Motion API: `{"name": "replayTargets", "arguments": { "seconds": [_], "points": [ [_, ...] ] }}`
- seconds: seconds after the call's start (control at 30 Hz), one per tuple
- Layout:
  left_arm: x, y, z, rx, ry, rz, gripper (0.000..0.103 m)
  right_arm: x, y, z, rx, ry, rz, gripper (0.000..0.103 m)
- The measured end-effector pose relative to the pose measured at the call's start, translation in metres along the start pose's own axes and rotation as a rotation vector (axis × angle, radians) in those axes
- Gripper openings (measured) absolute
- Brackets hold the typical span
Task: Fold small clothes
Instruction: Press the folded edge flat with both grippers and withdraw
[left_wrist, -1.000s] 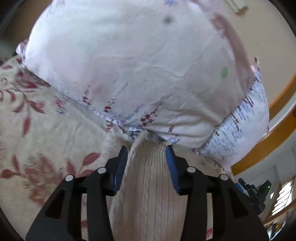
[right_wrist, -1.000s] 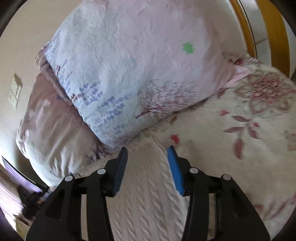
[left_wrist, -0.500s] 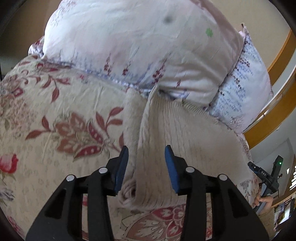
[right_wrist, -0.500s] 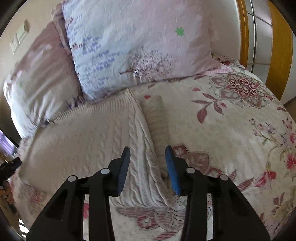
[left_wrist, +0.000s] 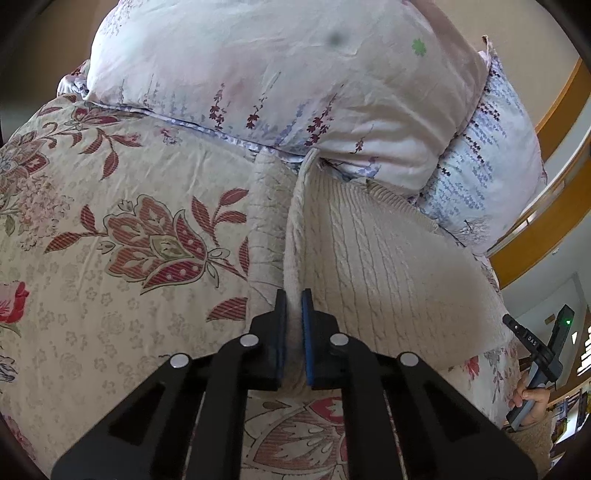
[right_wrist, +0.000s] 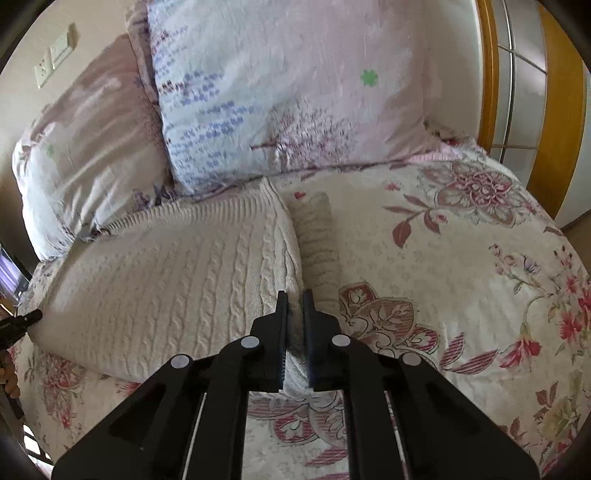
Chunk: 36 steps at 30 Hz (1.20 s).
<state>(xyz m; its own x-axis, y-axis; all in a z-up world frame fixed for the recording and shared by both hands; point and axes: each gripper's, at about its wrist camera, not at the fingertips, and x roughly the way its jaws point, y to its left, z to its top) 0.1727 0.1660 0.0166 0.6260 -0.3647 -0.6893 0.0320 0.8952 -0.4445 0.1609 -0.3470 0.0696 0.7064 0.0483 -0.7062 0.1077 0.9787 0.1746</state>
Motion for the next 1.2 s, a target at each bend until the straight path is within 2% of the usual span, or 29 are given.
{"name": "replayTargets", "arguments": {
  "seconds": [0.13,0.37,0.63,0.77,0.83,1.0,1.03,1.1,1.2],
  "points": [
    [-0.01,0.0,-0.001,0.015,-0.008,-0.02,0.007,-0.006,-0.002,-0.005,0.017,0.002,-0.011,0.008],
    [-0.002,0.014,-0.012,-0.002,0.021,-0.014,0.007,0.015,-0.013,-0.027,0.049,0.091,-0.076,0.008],
    [0.001,0.006,-0.012,0.036,0.019,0.013,0.008,0.012,-0.001,-0.034,0.022,0.093,-0.127,0.008],
    [-0.001,0.008,-0.012,0.022,0.018,-0.01,0.01,0.01,-0.006,-0.027,0.059,0.098,-0.112,0.011],
    [-0.008,0.007,-0.011,0.021,-0.003,-0.017,0.016,0.005,-0.006,-0.021,0.069,0.087,-0.118,0.021],
    [-0.027,-0.012,-0.004,0.079,-0.098,-0.026,0.034,-0.005,0.02,-0.003,-0.026,0.028,-0.076,0.025],
    [-0.027,-0.021,-0.003,0.11,-0.109,-0.032,0.036,-0.002,0.031,0.0,-0.06,0.034,-0.061,0.03],
    [-0.022,-0.034,-0.002,0.147,-0.104,-0.031,0.041,0.008,0.047,0.001,-0.113,0.053,-0.048,0.037],
    [-0.005,-0.046,0.0,0.175,-0.065,-0.012,0.041,0.031,0.062,0.003,-0.157,0.097,-0.035,0.038]
  ]
}}
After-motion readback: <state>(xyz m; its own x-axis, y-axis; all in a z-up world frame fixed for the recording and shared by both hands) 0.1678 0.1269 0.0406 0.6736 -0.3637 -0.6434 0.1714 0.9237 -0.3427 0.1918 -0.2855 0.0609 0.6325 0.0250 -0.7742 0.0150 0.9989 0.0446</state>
